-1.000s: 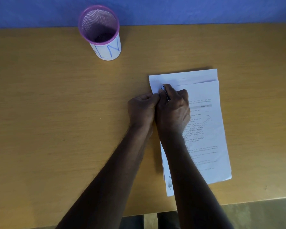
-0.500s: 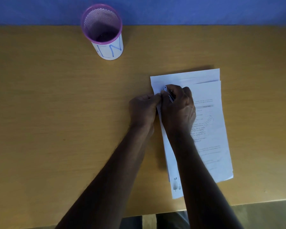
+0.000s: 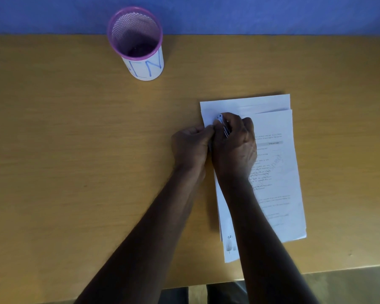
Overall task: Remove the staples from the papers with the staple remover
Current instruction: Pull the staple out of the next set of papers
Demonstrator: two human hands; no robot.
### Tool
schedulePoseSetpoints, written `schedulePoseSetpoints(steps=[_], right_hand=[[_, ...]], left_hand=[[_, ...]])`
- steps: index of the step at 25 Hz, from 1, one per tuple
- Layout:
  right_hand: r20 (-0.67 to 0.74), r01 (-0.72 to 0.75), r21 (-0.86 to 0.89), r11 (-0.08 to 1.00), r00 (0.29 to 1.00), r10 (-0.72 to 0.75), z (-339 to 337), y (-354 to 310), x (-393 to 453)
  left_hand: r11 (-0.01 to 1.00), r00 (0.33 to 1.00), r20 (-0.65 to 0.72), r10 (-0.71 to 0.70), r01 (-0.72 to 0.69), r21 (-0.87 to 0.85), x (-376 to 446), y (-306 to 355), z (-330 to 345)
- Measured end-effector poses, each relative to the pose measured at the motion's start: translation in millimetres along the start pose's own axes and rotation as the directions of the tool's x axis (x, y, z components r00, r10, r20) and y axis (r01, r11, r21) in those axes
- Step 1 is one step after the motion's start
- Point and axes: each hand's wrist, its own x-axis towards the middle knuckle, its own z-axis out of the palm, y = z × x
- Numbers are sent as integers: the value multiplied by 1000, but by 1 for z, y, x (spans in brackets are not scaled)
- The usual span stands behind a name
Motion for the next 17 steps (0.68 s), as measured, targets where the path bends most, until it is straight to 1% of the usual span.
schedulePoseSetpoints(steps=[4, 5, 7, 9, 12, 13, 14, 16, 17], right_hand=[[53, 26, 81, 996, 998, -30, -12, 6, 5], [68, 6, 117, 993, 998, -15, -17, 8, 8], [128, -78, 198, 977, 990, 53, -27, 12, 16], [221, -170, 259, 951, 969, 113, -35, 16, 23], [346, -257, 318, 913, 928, 141, -42, 22, 31], [365, -277, 341, 898, 920, 145, -42, 23, 33], [375, -294, 362, 885, 915, 151, -43, 24, 33], [382, -315, 399, 861, 911, 156, -45, 27, 35], [375, -313, 418, 853, 914, 151, -47, 29, 36]], left_hand=[[999, 999, -18, 26, -26, 30, -2, 3, -1], [999, 999, -22, 35, -34, 37, -2, 4, -1], [998, 999, -10, 43, -43, 41, -3, 6, -1], [991, 998, 13, 58, -59, 116, -3, 7, -2], [943, 989, 58, 134, -146, 300, 1, 11, -6], [914, 982, 68, 178, -190, 359, 3, 12, -9], [864, 967, 74, 243, -250, 437, 4, 15, -12], [707, 909, 100, 404, -379, 597, 2, 20, -15], [633, 875, 123, 468, -428, 645, 0, 21, -15]])
